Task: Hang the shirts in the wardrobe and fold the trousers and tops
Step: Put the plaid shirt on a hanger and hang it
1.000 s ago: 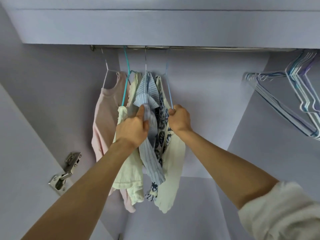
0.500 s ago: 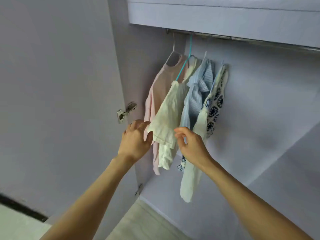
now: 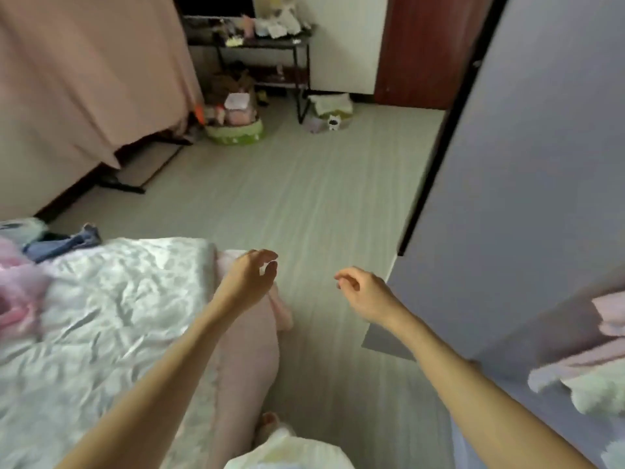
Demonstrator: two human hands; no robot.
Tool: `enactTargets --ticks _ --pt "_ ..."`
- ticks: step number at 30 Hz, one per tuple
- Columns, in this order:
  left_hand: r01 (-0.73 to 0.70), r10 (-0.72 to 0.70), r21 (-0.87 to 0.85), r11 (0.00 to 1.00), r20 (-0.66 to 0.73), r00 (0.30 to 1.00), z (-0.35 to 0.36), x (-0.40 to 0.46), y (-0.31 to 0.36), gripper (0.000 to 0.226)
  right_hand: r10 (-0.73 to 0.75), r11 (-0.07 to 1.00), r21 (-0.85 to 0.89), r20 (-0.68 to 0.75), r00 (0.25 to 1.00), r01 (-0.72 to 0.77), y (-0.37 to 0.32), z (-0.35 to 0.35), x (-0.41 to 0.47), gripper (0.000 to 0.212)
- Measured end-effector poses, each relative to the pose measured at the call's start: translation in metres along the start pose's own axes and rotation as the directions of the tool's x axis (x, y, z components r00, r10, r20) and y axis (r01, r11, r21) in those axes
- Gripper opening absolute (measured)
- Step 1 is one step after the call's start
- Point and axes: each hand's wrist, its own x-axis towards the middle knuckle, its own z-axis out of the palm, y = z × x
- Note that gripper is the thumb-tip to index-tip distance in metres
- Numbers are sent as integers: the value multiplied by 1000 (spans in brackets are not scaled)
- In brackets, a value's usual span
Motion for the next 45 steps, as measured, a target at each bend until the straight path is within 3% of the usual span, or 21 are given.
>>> enactTargets --ticks 4,8,15,18,22,27,37,39,41,43,45 --pt "246 -250 -45 968 -191 949 -69 -42 -84 24 -165 983 -46 206 965 178 -70 74 38 27" --pt "455 -482 -164 875 -371 794 -133 -95 -167 23 -310 927 -56 444 841 372 -156 164 70 27" --pt "627 -623 -198 754 -519 586 -224 -128 -321 29 -457 830 48 630 627 556 -289 317 111 28" --pt "717 -708 -235 656 -520 477 -257 -136 -405 37 -479 794 76 689 544 603 -344 396 133 30" --pt "838 -817 -242 489 -463 343 -290 -146 -521 45 -499 767 104 716 488 633 -401 492 160 31" --pt "925 -905 -295 240 -412 104 -314 -152 -660 54 -569 696 145 710 416 704 -449 616 205 31" --pt "879 -923 -466 98 -374 -95 -345 -169 -866 90 -673 455 120 696 252 883 -499 784 268 63" --pt "861 -912 -496 110 -394 -111 -340 -173 -885 80 -665 445 117 708 240 888 -499 799 274 66" --pt "828 -863 -532 177 -489 -129 -337 -169 -886 56 -650 443 111 724 233 889 -497 807 279 65" --pt "803 -789 -520 291 -605 -106 -331 -158 -870 44 -647 464 133 726 233 876 -495 810 281 64" --pt "746 -694 -485 456 -719 -43 -323 -151 -842 38 -609 591 190 742 280 784 -499 810 281 62"
